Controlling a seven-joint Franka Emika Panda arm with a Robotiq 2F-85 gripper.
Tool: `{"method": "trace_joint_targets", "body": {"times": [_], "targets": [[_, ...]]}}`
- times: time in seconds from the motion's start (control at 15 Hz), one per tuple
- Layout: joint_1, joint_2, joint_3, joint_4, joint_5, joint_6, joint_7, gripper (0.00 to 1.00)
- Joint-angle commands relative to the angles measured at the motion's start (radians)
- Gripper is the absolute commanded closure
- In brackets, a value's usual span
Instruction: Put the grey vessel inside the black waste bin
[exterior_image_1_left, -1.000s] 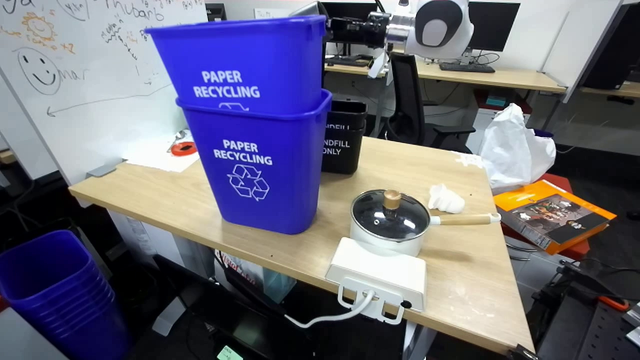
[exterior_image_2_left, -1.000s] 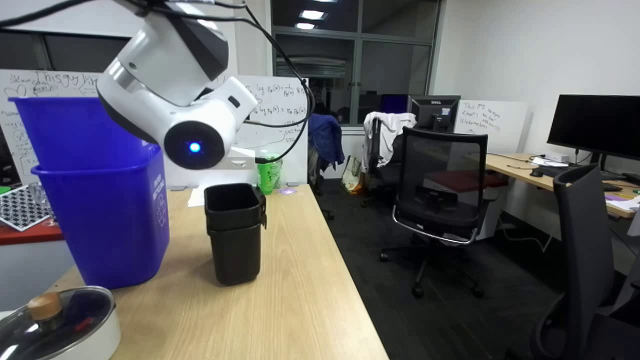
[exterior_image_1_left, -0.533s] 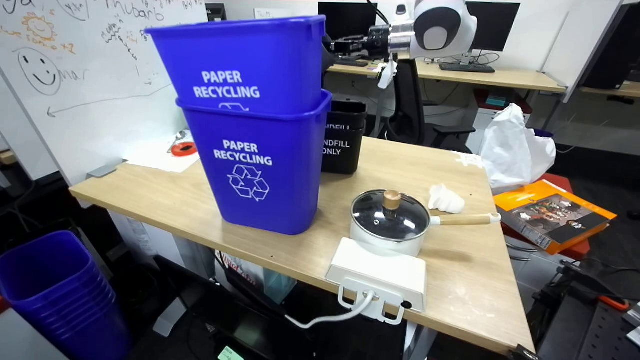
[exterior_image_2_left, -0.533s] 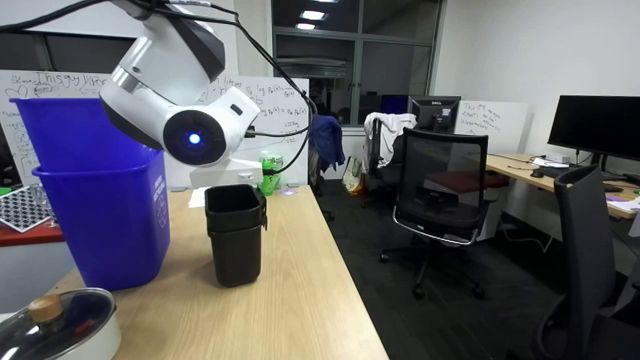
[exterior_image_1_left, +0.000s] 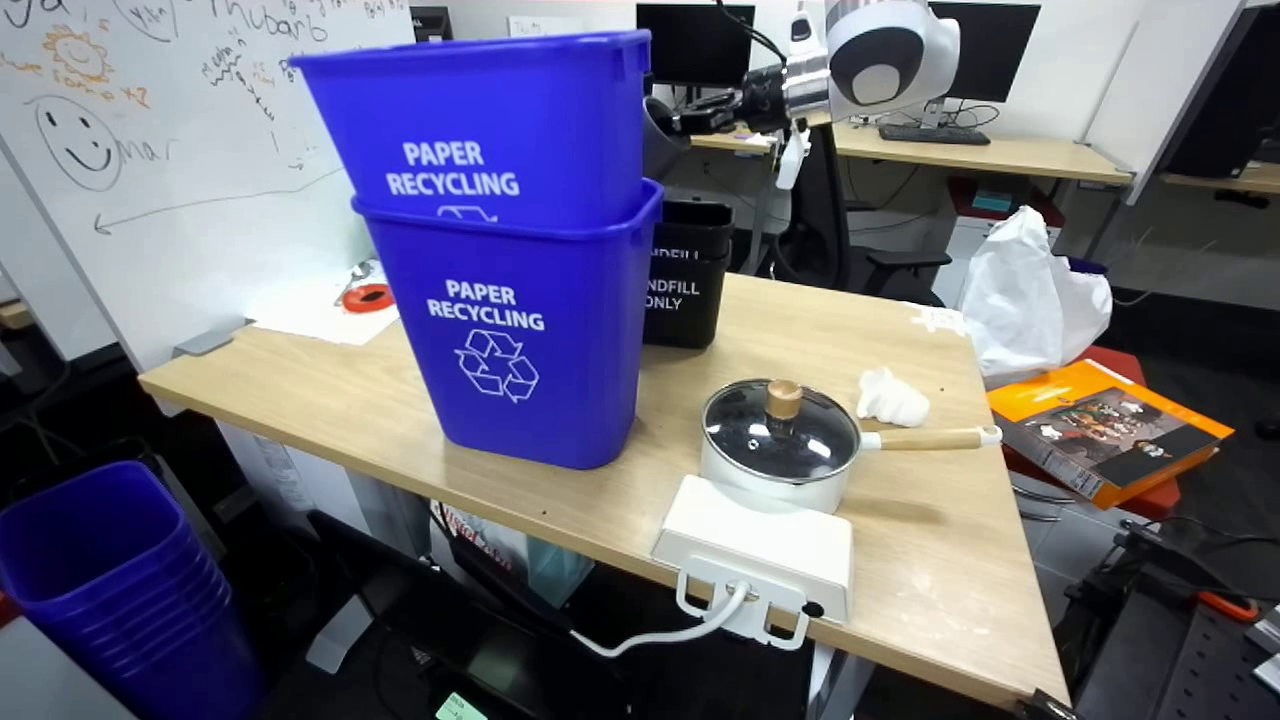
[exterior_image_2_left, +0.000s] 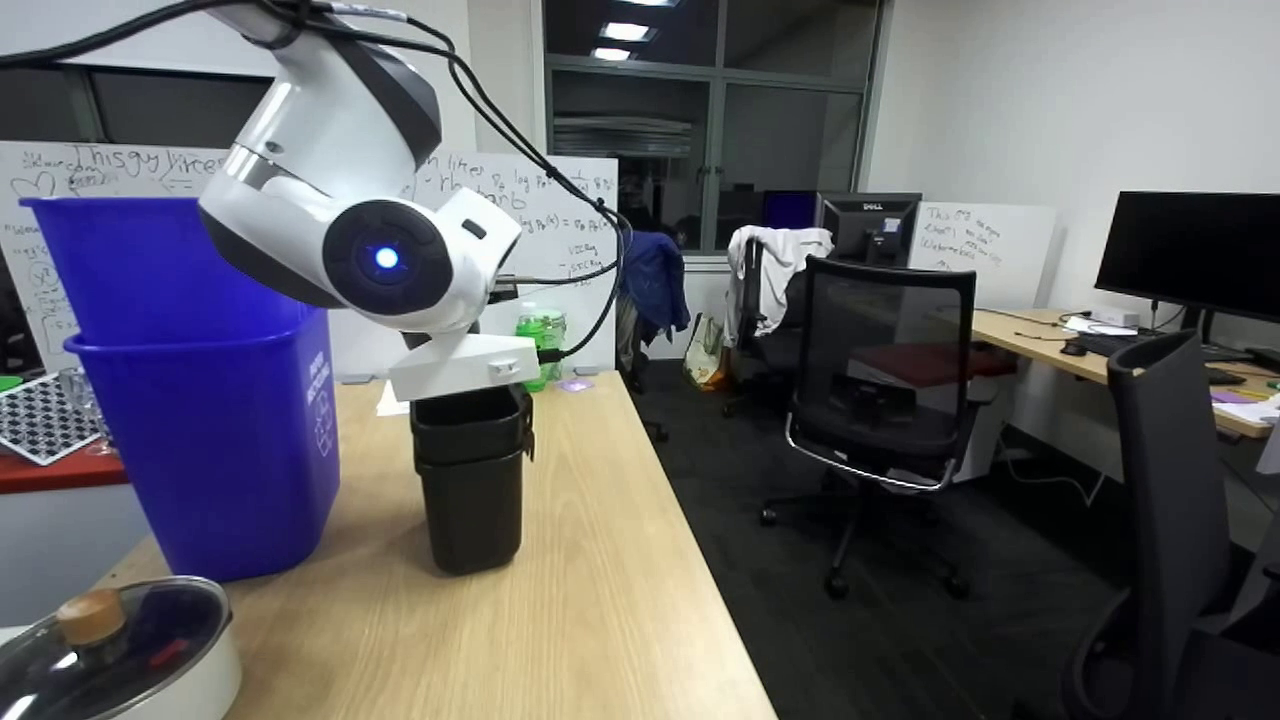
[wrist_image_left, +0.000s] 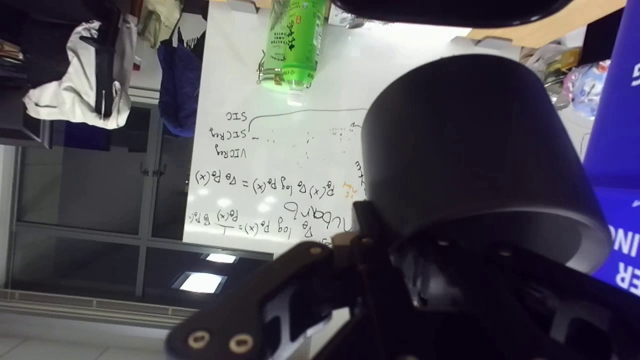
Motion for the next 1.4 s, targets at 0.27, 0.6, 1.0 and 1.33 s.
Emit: {"method": "trace_joint_targets", "body": {"times": [0.27, 0.6, 1.0, 1.33], "targets": [[-0.012, 0.019, 0.022, -0.008, -0.068, 0.091, -0.009, 0.96], [0.012, 0.030, -0.003, -0.009, -0.073, 0.132, 0.000, 0.92], [0.020, 0.034, -0.002, -0.004, -0.057, 0.167, -0.014, 0.32], [0.011, 0.029, 0.002, -0.011, -0.059, 0.142, -0.002, 0.00]]}}
